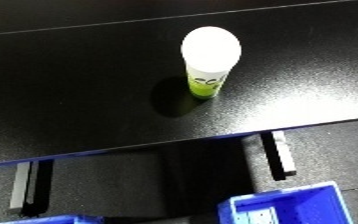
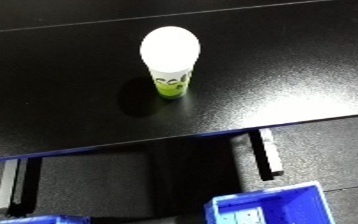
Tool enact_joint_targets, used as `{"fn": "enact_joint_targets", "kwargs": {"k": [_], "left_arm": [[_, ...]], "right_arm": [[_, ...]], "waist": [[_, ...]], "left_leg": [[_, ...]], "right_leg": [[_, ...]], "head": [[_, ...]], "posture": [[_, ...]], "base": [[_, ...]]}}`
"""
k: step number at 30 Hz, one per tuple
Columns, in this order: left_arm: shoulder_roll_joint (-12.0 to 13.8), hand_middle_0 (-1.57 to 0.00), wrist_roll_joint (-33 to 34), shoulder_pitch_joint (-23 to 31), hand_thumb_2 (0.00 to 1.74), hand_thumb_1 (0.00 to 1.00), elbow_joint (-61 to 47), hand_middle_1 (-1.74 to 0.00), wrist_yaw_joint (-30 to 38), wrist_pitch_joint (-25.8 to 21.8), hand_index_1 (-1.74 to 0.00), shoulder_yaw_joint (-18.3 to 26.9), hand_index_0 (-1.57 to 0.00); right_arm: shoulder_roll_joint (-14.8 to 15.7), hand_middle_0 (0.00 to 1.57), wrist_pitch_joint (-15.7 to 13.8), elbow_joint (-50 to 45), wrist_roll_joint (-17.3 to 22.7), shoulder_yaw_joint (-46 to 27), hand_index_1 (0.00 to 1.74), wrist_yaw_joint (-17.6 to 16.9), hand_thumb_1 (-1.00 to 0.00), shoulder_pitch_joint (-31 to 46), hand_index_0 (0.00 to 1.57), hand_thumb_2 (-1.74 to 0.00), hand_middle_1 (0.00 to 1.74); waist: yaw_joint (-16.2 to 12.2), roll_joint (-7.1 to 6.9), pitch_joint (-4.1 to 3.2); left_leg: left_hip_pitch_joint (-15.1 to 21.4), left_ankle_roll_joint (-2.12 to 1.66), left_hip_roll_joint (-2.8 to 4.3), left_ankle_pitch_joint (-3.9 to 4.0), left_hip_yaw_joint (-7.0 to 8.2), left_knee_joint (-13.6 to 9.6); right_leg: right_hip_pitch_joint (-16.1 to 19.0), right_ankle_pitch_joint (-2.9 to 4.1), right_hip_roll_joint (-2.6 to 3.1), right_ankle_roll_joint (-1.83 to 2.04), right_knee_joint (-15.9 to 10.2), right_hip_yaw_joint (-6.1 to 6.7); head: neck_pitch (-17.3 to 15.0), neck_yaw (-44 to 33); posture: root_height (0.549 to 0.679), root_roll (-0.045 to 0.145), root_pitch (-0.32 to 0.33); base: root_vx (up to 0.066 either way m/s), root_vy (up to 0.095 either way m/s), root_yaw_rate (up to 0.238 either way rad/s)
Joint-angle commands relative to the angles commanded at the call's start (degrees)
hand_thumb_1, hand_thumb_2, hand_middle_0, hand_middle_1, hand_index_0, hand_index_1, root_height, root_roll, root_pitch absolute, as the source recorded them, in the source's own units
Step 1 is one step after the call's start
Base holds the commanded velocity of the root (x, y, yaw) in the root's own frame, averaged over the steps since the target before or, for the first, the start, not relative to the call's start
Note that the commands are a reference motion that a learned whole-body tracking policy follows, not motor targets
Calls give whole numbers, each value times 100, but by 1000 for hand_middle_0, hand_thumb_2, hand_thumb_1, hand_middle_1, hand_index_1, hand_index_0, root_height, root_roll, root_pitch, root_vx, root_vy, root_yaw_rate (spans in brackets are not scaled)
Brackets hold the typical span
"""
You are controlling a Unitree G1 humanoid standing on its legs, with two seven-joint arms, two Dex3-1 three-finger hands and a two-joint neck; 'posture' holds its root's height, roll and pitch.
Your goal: Pick up the object and place it into the box
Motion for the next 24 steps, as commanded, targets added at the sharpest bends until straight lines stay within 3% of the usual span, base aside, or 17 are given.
{"fn": "enact_joint_targets", "kwargs": {"k": [6, 8, 10, 13, 16, 20, 24], "left_arm": [[55, 0, 26, 79, 0, 0, -100, 0, -11, 78, 0, 10, 0], [87, 0, 56, 111, 0, 0, -93, 0, -39, 73, 0, 23, 0], [148, 0, 77, 121, 0, 0, -99, 0, -73, 91, 0, 35, 0], [223, 0, 59, 129, 0, 0, -85, 0, -107, 113, 0, 37, 0], [228, 0, 47, 219, 0, 0, -15, 0, -116, 54, 0, 75, 0], [246, 0, 103, 381, 0, 0, 33, 0, -172, -52, 0, 153, 0], [316, 0, 114, 539, 0, 0, 17, 0, -226, -134, 0, 215, 0]], "right_arm": [[-50, 0, 113, -320, -53, 105, 0, 217, 0, 111, 0, 0, 0], [-65, 0, 240, -429, -5, 170, 0, 500, 0, 159, 0, 0, 0], [-127, 0, 438, -620, 129, 272, 0, 946, 0, 185, 0, 0, 0], [-244, 0, 821, -1038, 648, 393, 0, 1706, 0, 237, 0, 0, 0], [-288, 0, 1186, -1607, 1054, 439, 0, 2278, 0, 412, 0, 0, 0], [-408, 0, 1512, -2413, 993, 477, 0, 2942, 0, 702, 0, 0, 0], [-673, 0, 1503, -3437, 986, 455, 0, 3150, 0, 907, 0, 0, 0]], "waist": [[12, -15, 28], [22, -26, 36], [32, -50, 46], [31, -98, 52], [4, -157, 21], [-32, -232, -25], [-73, -287, -56]], "left_leg": [[123, 13, -22, 41, -25, -78], [186, 16, -32, 56, -25, -119], [235, 12, -39, 73, -20, -165], [302, 1, -42, 81, -14, -225], [391, 2, -25, 57, -6, -262], [475, -6, 21, 36, 14, -286], [549, -19, 69, 34, 28, -333]], "right_leg": [[110, 93, -35, 54, -108, 29], [172, 118, -58, 71, -160, 25], [237, 141, -77, 80, -233, 3], [332, 161, -94, 89, -332, -27], [423, 144, -117, 111, -374, -43], [506, 118, -157, 124, -393, -87], [570, 102, -173, 122, -415, -116]], "head": [[-1068, -128], [-1224, -144], [-1590, -116], [-1861, -118], [-1988, -211], [-1953, -303], [-1681, -408]], "posture": [[598, 27, -34], [599, 27, -39], [602, 28, -40], [604, 29, -44], [606, 29, -51], [606, 29, -57], [607, 28, -59]], "base": [[21, 3, 18], [46, -16, 33], [22, -23, 35], [29, -18, 25], [75, -11, -26], [75, -22, -29], [59, -24, -25]]}}
